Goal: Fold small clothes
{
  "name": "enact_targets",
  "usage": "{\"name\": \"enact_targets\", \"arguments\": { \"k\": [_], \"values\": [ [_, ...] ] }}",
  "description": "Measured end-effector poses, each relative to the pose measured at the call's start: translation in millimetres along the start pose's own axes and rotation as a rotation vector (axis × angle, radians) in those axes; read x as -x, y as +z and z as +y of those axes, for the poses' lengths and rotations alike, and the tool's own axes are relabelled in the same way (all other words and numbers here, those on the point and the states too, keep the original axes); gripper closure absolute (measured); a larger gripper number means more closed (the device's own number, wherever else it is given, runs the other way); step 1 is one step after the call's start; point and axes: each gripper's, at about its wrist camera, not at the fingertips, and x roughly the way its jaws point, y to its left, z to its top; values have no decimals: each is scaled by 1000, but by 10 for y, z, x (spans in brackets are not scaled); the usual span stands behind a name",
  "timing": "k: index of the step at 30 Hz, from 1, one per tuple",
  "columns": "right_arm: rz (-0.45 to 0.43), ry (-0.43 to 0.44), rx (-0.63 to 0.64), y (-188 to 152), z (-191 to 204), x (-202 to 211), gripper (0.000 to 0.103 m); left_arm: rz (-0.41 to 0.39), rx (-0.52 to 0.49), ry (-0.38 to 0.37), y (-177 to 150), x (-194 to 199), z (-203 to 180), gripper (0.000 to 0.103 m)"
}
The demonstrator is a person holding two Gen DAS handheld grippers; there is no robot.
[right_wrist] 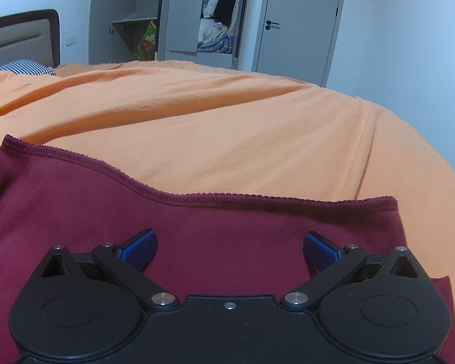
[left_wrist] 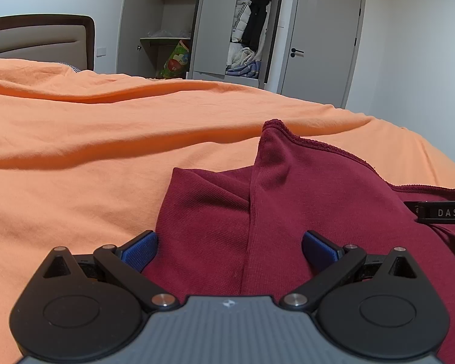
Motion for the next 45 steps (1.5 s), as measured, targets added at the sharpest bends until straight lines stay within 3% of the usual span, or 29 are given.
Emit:
{"name": "enact_targets", "arguments": {
  "k": [18, 31, 38, 45],
  "values": [
    [-1, -41, 2, -208, 36, 445, 1, -2, 1, 0, -2, -4, 0, 0],
    [-134, -27, 20, -583, 92, 940, 1, -2, 3, -1, -2, -8, 4, 0],
    [-162, -18, 67, -809, 165, 1201, 1, -5, 7, -3, -2, -3, -5, 0],
    [-155, 4, 15, -977, 126, 1147, 1, -6, 7, -2, -4, -5, -2, 0]
  ]
}}
